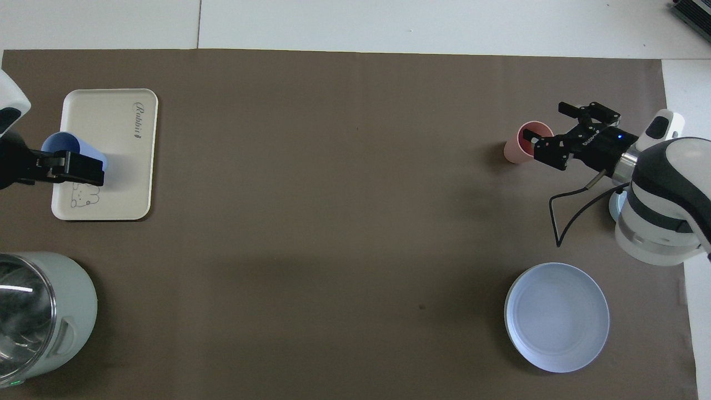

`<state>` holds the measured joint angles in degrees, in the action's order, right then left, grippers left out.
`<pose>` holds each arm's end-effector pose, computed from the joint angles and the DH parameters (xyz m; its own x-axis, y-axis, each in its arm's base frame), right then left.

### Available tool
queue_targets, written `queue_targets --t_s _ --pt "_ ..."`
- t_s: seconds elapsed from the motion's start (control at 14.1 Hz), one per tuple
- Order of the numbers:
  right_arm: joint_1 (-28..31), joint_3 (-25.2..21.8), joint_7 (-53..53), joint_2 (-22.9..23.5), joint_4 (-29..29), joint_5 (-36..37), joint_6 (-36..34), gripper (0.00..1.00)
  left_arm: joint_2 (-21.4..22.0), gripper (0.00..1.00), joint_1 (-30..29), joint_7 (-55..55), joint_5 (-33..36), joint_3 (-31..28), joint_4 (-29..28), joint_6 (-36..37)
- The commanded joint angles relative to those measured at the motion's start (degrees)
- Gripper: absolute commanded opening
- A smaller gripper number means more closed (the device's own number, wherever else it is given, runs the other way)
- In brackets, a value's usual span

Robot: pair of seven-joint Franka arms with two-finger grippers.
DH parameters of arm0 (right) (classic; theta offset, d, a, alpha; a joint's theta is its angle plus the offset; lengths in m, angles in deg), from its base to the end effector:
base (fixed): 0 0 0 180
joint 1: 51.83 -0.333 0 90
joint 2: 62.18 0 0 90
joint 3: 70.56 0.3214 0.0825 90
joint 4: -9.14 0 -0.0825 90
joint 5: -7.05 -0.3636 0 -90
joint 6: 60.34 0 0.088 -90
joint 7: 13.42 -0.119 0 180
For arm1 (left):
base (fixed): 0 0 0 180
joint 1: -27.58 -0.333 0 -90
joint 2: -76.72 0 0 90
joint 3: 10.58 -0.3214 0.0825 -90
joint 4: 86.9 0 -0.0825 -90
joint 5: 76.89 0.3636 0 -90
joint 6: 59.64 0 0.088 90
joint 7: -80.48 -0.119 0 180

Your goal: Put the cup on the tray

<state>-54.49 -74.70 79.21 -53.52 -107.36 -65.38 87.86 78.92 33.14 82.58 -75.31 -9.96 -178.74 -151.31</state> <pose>0.5969 -0.0256 0.4148 0.5301 0.3341 0.7794 0.5831 -0.8110 -0.0490 0.5226 -0.0535 0.6263 0.9967 -0.0719 0.0364 -0.0710 -0.9971 -0.0267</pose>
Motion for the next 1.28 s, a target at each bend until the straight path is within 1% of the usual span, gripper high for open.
queue_targets --t_s 0.0,0.14,0.28,0.43,0.57,0.71,0.78,0.85,1.0,1.07,1.21 --pt "0.3 0.3 -11.5 -2.0 0.7 11.4 -0.2 1.0 0.5 1.0 -0.8 -0.3 1.2 0.2 -1.1 -1.4" --pt "0.3 0.3 -19.2 -3.6 0.8 20.4 -1.3 1.0 0.5 1.0 -0.8 -0.5 1.2 0.2 -0.8 -1.0" --pt "0.4 0.0 -27.5 -5.3 0.8 29.3 -3.9 1.0 0.4 1.0 -0.3 -0.6 1.2 0.2 -0.7 -1.0" --pt "0.9 -0.1 -39.6 -7.5 1.4 39.5 -7.3 1.0 0.4 1.0 -0.5 -0.7 0.5 0.3 -0.8 -1.3" --pt "1.4 -0.1 -53.1 -9.2 4.0 52.1 -14.7 1.0 0.5 1.0 -0.7 -0.9 0.4 0.3 -1.0 -1.4" --pt "1.7 0.0 -67.9 -9.4 9.5 63.1 -25.4 1.0 0.5 1.0 -0.8 -1.0 0.4 0.2 -0.9 -1.4" --pt "1.5 0.3 -73.8 -9.3 12.0 68.1 -29.3 1.0 0.6 1.0 -0.8 -1.0 0.1 0.1 -1.0 -1.3" --pt "1.2 0.4 -77.6 -9.3 13.4 70.9 -32.2 1.0 0.6 1.0 -0.9 -1.0 -0.5 0.1 -1.0 -1.3" --pt "1.1 0.2 -81.9 -9.6 15.2 71.6 -36.9 1.0 0.6 1.0 -1.8 -1.0 -0.7 0.1 -1.1 -1.3" --pt "1.2 0.2 -83.7 -9.5 18.1 71.6 -41.2 1.0 0.5 1.0 -1.7 -1.0 -0.7 0.1 -1.1 -1.3" --pt "1.6 0.2 -91.8 -8.7 24.0 72.2 -51.6 1.0 0.5 1.0 -1.8 -1.0 -0.7 0.1 -1.1 -1.3"
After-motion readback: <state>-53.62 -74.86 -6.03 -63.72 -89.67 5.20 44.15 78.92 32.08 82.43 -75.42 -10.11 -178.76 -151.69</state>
